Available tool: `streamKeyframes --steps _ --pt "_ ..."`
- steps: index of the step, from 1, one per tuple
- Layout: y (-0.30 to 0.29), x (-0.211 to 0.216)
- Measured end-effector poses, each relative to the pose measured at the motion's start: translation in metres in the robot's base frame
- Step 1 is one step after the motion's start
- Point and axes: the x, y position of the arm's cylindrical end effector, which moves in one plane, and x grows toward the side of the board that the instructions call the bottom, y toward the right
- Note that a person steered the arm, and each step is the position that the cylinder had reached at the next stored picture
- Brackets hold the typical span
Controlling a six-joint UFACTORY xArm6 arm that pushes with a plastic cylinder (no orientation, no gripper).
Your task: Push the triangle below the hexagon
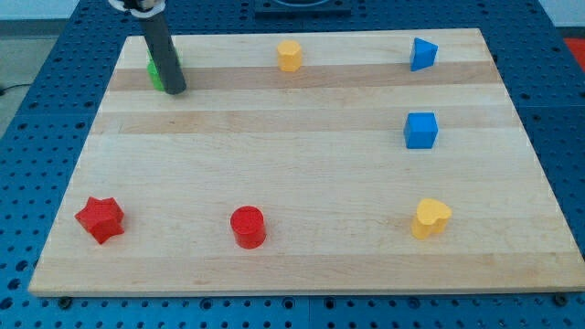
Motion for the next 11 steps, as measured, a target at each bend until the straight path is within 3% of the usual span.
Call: streamKeyframes --steps 2,4,5,6,7,8,9,10,11 --pt "0.169 -0.019" --pt "0.359 -0.104" --pt "0.433 -0.099" --pt "0.424 -0.029" --pt "0.369 -0.026" --pt "0.447 -0.008" --pt "0.502 -0.037" --pt "0.495 -0.107" --pt "0.438 -0.092"
